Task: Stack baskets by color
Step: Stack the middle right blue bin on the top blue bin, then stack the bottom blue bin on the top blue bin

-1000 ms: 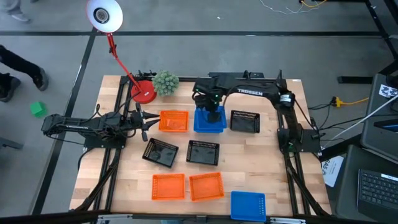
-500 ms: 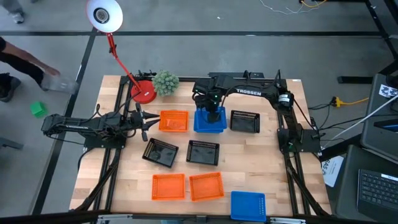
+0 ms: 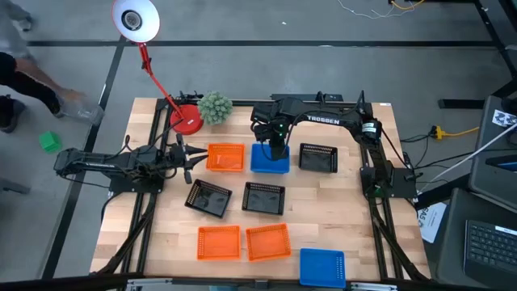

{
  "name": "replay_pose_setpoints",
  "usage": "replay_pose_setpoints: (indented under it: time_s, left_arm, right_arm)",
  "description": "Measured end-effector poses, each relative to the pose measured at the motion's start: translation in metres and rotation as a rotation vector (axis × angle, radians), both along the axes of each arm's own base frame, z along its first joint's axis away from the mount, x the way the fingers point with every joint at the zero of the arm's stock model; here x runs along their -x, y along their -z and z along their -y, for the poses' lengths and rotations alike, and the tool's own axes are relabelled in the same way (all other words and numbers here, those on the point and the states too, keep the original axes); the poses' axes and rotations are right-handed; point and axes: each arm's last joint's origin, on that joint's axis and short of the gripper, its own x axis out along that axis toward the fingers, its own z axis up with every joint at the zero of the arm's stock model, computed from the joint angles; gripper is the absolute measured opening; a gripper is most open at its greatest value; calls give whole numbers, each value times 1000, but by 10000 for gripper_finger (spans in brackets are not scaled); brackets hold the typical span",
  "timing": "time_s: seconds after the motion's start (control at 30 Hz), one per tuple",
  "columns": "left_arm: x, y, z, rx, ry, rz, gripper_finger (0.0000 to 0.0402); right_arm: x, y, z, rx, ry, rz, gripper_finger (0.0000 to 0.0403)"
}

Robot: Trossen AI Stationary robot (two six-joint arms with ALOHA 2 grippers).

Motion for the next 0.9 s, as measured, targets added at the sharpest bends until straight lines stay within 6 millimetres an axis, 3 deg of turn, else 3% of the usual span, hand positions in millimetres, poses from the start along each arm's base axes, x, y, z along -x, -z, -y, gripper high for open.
replay_pose_setpoints:
  time_s: [0.27, 0.43, 0.53, 0.6, 0.77, 0.9]
  left_arm:
    - [0, 0, 0, 0, 0, 0, 80]
    - [0, 0, 0, 0, 0, 0, 80]
    - [0, 0, 0, -1, 0, -2, 80]
    - [0, 1, 0, -1, 0, -7, 80]
    - [0, 1, 0, -1, 2, -9, 80]
    - [0, 1, 0, -1, 5, -8, 80]
  right_arm:
    - [10, -6, -5, -53, 96, -110, 104]
    - [30, -9, -31, -351, 266, -329, 104]
    - [48, -13, -64, -569, 298, -388, 104]
    - [67, -17, -93, -609, 241, -402, 104]
    - [127, -10, -157, -424, 328, -532, 104]
    - [153, 8, -199, -418, 508, -469, 104]
